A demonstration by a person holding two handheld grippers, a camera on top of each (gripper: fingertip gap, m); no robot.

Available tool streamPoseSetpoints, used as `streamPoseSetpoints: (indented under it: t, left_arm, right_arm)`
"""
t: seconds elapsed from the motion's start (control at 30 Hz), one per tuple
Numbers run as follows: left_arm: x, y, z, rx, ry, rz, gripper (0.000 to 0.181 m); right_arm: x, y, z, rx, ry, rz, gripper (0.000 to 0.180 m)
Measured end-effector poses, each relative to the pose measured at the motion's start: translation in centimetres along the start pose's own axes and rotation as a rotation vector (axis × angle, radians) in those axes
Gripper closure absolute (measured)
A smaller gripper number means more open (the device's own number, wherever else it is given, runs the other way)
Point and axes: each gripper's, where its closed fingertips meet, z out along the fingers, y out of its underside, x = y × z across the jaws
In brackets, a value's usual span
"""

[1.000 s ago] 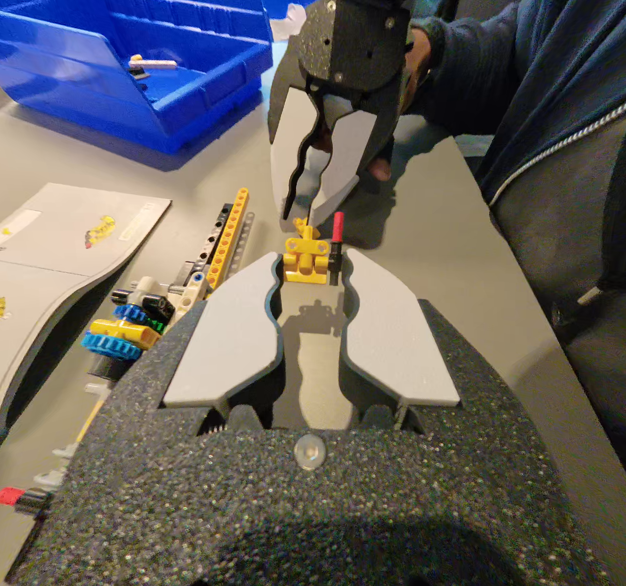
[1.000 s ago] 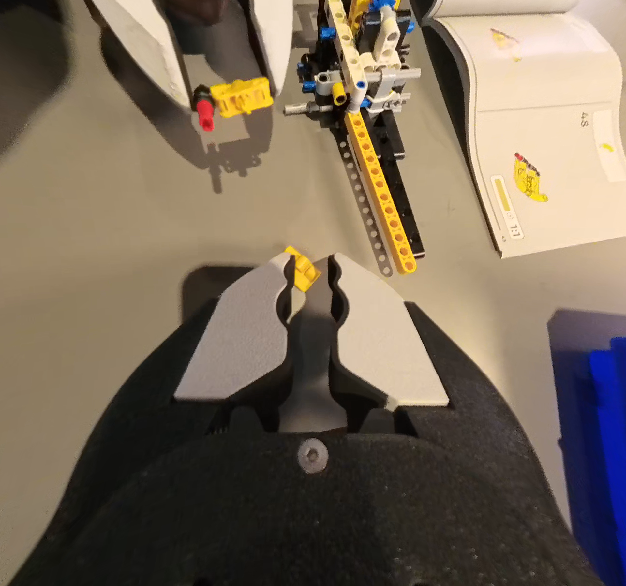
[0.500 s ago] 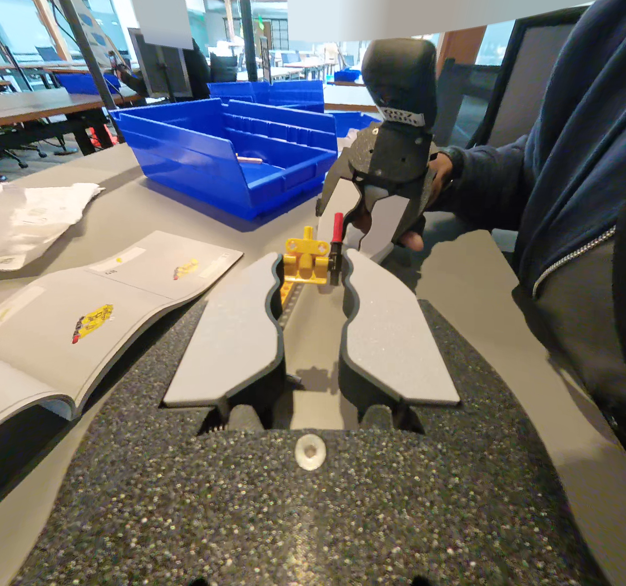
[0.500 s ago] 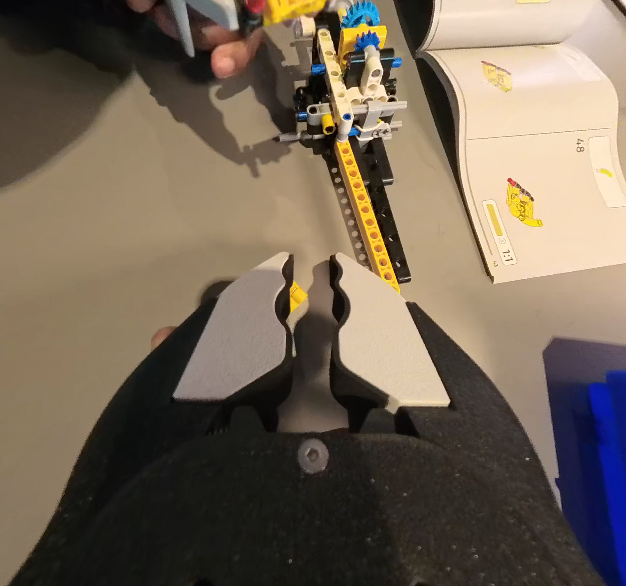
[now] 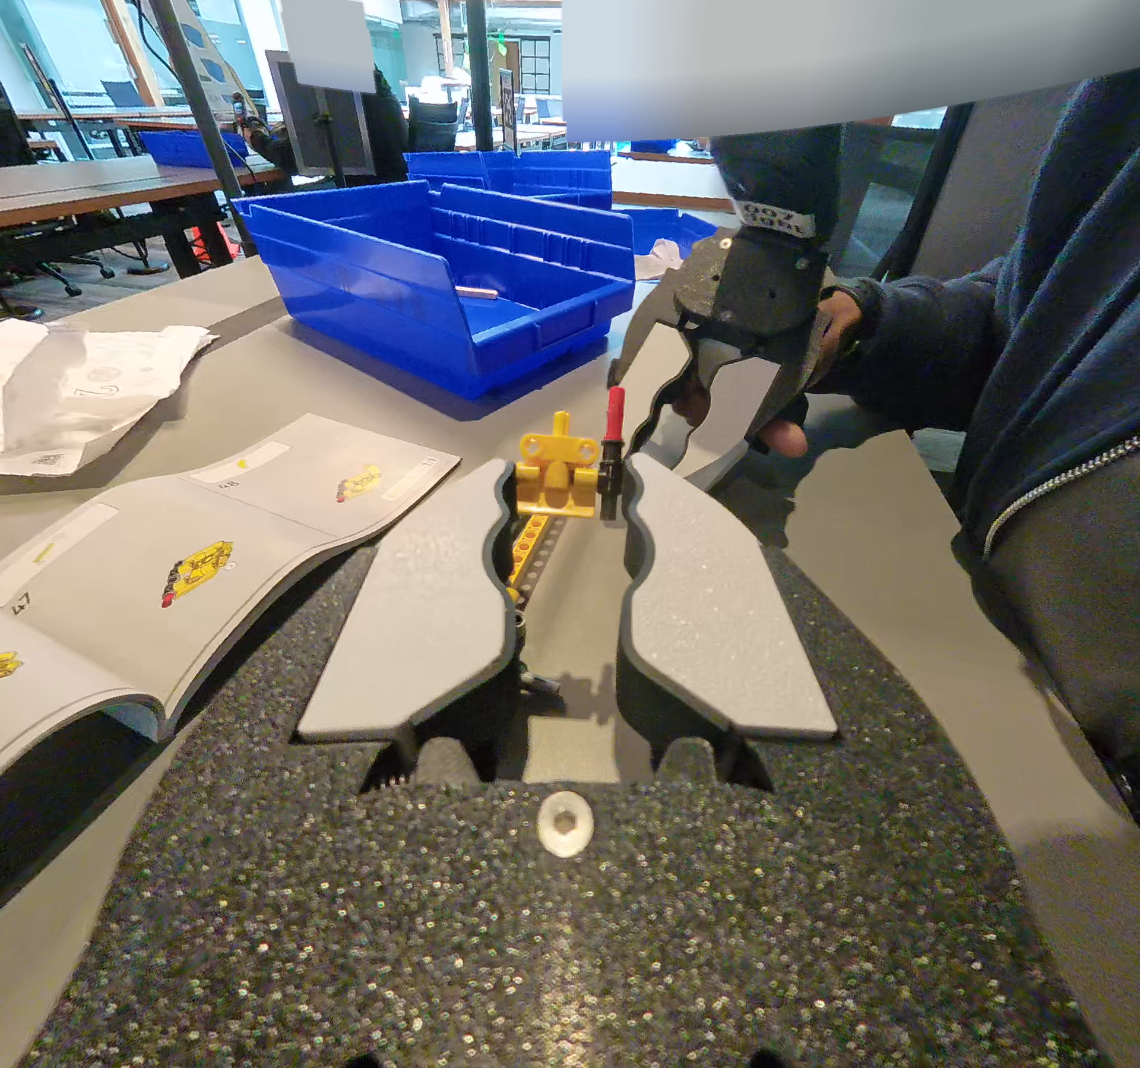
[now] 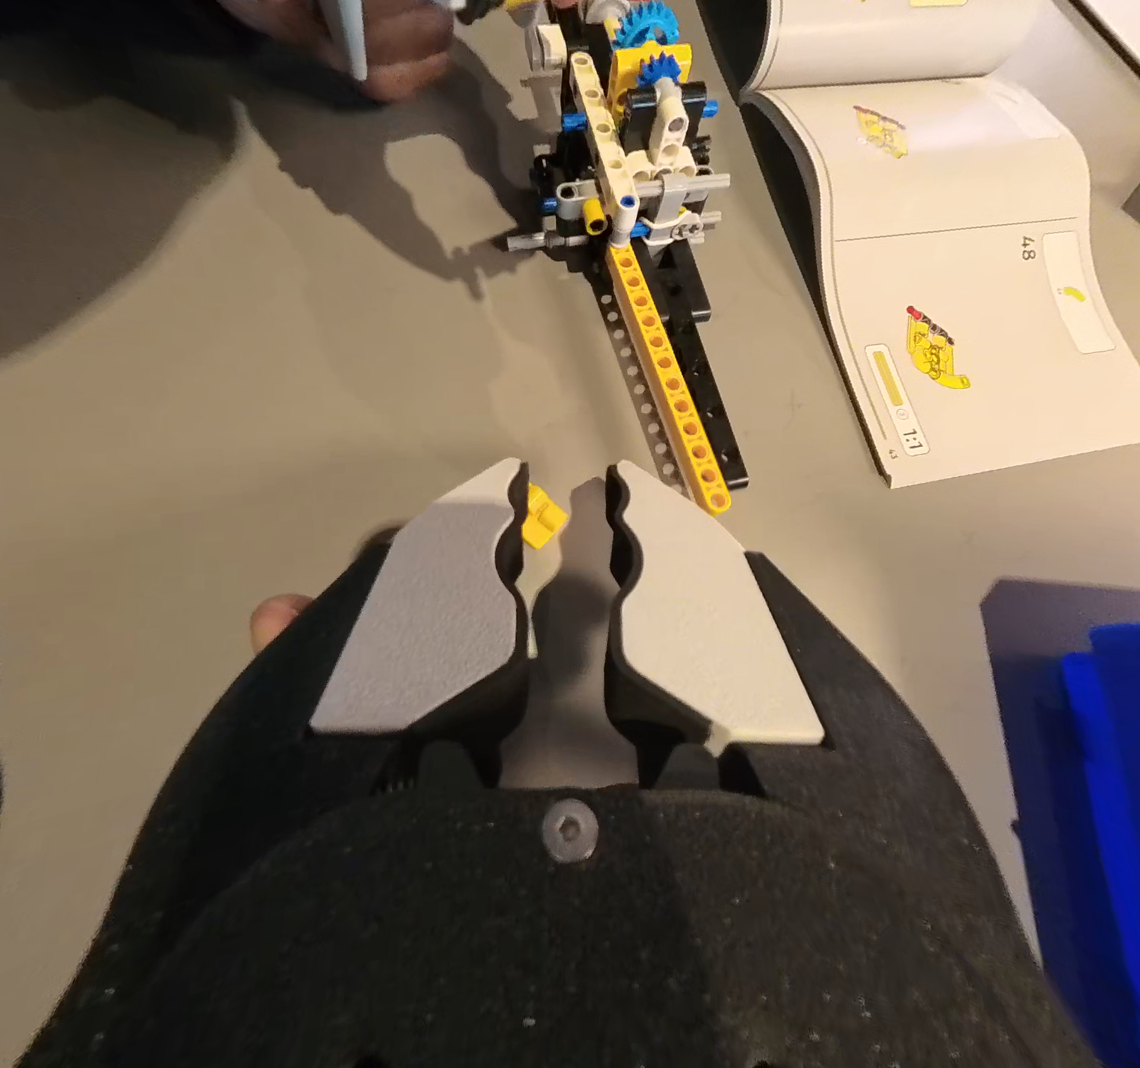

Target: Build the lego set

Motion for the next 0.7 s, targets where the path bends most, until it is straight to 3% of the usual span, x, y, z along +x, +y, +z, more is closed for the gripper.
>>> streamPoseSetpoints:
  t: [0.7]
  left_arm:
    - [0.8,1.6,0.2,-0.105,0.035,0.047,0.148]
  right_arm:
    - [-0.7,1.9,-1.6,-0.055,0.063,0.149,0.155]
